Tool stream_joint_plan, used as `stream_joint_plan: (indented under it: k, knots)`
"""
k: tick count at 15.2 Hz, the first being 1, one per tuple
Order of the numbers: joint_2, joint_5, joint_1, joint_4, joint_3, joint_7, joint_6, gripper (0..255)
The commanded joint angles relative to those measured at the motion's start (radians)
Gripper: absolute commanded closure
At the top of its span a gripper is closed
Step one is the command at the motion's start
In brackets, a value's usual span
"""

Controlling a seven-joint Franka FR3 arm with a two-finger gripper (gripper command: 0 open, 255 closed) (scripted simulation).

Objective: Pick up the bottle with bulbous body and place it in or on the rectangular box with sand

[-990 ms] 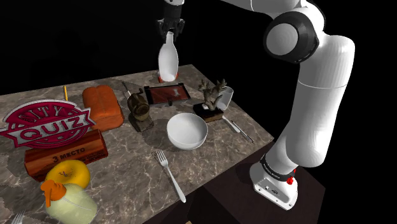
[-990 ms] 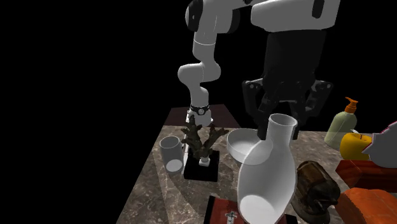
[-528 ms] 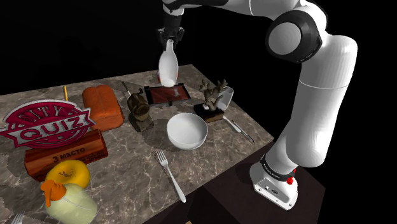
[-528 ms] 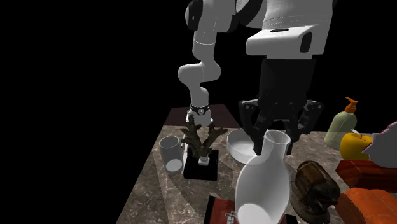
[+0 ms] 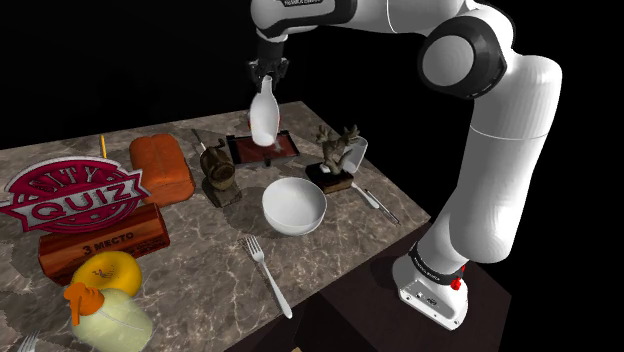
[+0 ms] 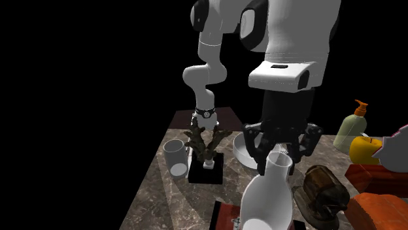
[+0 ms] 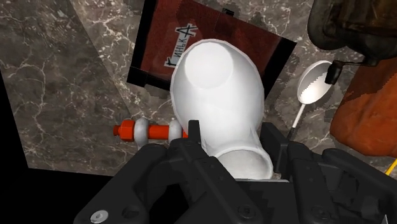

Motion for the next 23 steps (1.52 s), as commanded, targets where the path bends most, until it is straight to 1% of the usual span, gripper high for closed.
stream_joint_plan:
  k: [1, 9, 10, 15, 19, 23]
  knots:
    - [0.006, 0.001, 0.000, -0.015, 0.001, 0.000, 0.022, 255]
    - [0.007, 0.001, 0.000, -0.014, 0.001, 0.000, 0.022, 255]
    - [0.007, 0.001, 0.000, -0.014, 0.001, 0.000, 0.022, 0]
    - [0.007, 0.001, 0.000, -0.014, 0.001, 0.000, 0.022, 0]
    - [-0.028, -0.006, 0.003, 0.062, -0.001, 0.004, -0.088, 0]
    - [-0.028, -0.006, 0.003, 0.062, -0.001, 0.004, -0.088, 0]
